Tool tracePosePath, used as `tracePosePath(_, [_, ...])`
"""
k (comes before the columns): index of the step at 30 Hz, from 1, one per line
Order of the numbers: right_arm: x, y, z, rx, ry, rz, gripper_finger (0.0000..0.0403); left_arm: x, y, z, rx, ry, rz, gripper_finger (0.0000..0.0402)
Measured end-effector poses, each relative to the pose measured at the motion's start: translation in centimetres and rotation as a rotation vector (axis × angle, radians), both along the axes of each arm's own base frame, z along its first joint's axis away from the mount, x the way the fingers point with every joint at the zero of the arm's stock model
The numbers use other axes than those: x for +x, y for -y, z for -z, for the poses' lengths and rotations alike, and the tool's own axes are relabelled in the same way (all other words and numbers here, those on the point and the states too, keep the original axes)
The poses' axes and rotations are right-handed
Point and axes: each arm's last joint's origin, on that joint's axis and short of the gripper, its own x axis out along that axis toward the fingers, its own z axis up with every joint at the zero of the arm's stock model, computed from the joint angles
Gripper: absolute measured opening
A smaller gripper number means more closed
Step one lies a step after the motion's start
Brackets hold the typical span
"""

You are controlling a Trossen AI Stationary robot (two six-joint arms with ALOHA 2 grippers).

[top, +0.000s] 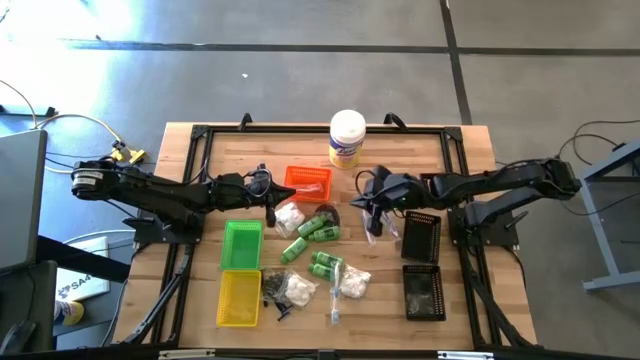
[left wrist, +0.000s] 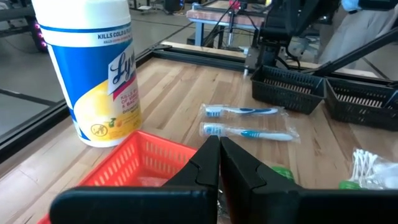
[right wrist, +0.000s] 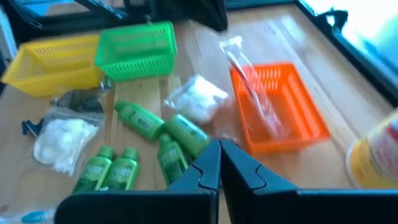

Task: Pick & Place Travel size toiletries
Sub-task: Put the green shampoo into the top black bin

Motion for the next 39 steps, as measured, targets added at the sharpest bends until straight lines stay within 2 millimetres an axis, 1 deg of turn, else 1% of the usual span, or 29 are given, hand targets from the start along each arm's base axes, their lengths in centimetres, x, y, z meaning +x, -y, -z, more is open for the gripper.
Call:
tracePosePath(7, [0.1, 0.0, -0.2, -0.004, 0.018, 0.001, 0.0004, 0.0, 0.0, 0.0, 0.0, 0.0, 0.0, 0.0007])
tracePosePath(9, [0.2, 0.0, 0.0, -0.005, 0.017, 0.002, 0.0012, 0.0, 0.0, 0.0, 0.0, 0.0, 0.0, 0.0007])
tracePosePath(11, [0.5, 0.0, 0.3, -0.021, 0.007, -0.007, 0.003, 0.0, 0.0, 0.0, 0.0, 0.0, 0.0, 0.0007])
tracePosePath(13, [0.8, 0.0, 0.7, -0.033, -0.011, -0.013, 0.0059, 0.0, 0.0, 0.0, 0.0, 0.0, 0.0, 0.0007])
tracePosePath(15, [1.4, -0.1, 1.1, -0.054, -0.006, -0.023, 0.0095, 0.0, 0.0, 0.0, 0.0, 0.001, 0.0, 0.0007])
tracePosePath(22, [3.0, -0.1, 2.8, -0.112, -0.016, -0.054, 0.0238, 0.0, 0.0, 0.0, 0.0, 0.0, 0.0, 0.0007])
tracePosePath(25, [3.4, -0.1, 3.2, -0.101, -0.019, -0.048, 0.0284, 0.0, 0.0, 0.0, 0.0, 0.0, 0.0, 0.0007])
tracePosePath(27, [3.5, -0.2, 3.5, -0.101, -0.03, -0.048, 0.0306, 0.0, 0.0, 0.0, 0.0, 0.0, -0.001, 0.0007])
tracePosePath(31, [3.5, -0.2, 3.5, -0.098, -0.03, -0.047, 0.0326, 0.0, 0.0, 0.0, 0.0, 0.0, -0.001, 0.0007])
tracePosePath(37, [3.5, -0.3, 3.6, -0.079, -0.036, -0.08, 0.0329, 0.0, 0.0, 0.0, 0.0, 0.0, -0.001, 0.0007])
tracePosePath(39, [3.8, -0.4, 4.1, -0.069, -0.045, -0.097, 0.0329, 0.0, 0.0, 0.0, 0.0, 0.0, -0.001, 0.0007])
